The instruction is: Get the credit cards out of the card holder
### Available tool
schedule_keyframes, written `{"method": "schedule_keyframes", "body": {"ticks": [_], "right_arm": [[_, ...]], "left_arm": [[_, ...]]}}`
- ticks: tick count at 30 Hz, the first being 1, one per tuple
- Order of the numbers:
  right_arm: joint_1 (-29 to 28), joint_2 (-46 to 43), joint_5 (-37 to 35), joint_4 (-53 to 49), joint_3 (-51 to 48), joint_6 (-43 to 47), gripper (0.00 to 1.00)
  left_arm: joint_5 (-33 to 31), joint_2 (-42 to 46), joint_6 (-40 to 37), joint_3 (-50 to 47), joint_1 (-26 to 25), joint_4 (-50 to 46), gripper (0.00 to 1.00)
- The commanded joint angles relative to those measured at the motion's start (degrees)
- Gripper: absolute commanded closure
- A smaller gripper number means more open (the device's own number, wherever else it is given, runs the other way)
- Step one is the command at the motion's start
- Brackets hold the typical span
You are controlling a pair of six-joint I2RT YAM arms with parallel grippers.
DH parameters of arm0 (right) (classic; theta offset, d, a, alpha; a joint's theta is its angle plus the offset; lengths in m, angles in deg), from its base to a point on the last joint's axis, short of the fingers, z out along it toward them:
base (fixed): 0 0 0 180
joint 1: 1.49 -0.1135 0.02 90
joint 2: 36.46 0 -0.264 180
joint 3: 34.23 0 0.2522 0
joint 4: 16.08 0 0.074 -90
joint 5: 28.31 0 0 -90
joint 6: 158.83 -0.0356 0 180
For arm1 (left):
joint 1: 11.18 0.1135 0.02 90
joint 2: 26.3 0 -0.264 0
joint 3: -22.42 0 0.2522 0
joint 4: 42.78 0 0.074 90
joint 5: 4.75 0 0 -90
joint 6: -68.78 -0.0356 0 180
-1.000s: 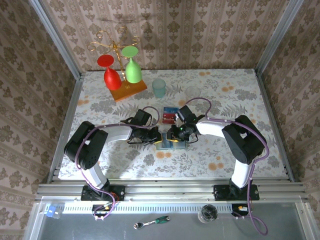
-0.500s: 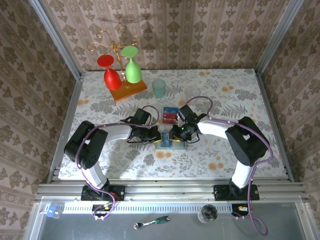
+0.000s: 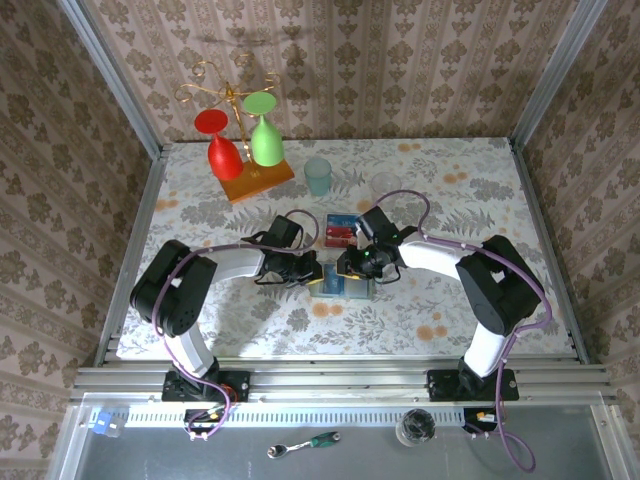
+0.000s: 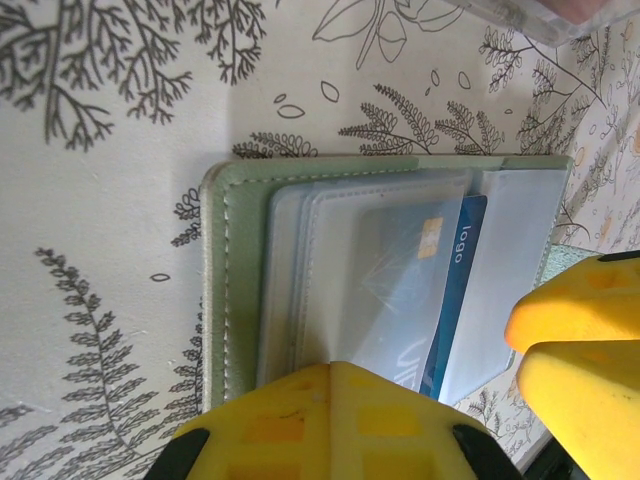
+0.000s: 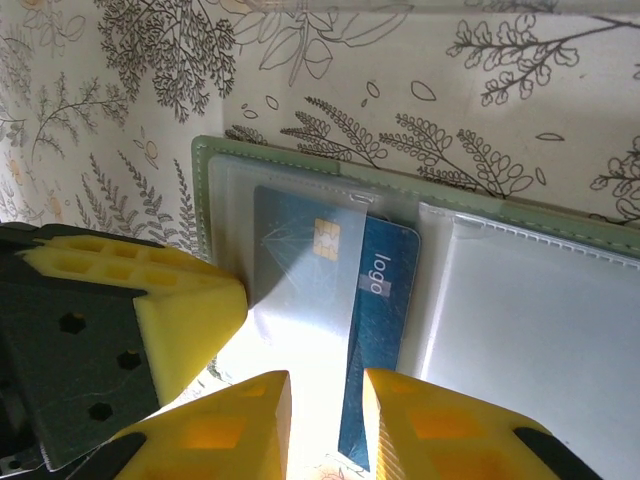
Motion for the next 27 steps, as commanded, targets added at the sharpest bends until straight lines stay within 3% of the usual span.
{"method": "schedule_keyframes", "body": {"ticks": [1,17,27], "right_arm": [[0.5,1.1,1.2,0.8,-1.1,-0.6,0.72],[1.0,3.6,4.4,5.8,-3.2,-3.0,0.72],[2.0,0.8,7.4,11.5,-5.8,-6.7,0.78]], "left_arm": [[0.2,-1.7,-1.6,0.7,-0.1,-2.3,1.00],[-0.5,-2.1,-1.8,0.9,-0.2,-4.7,1.00],[-0.5,-2.3,-1.8,0.7,-0.3,-4.8,1.00]]}}
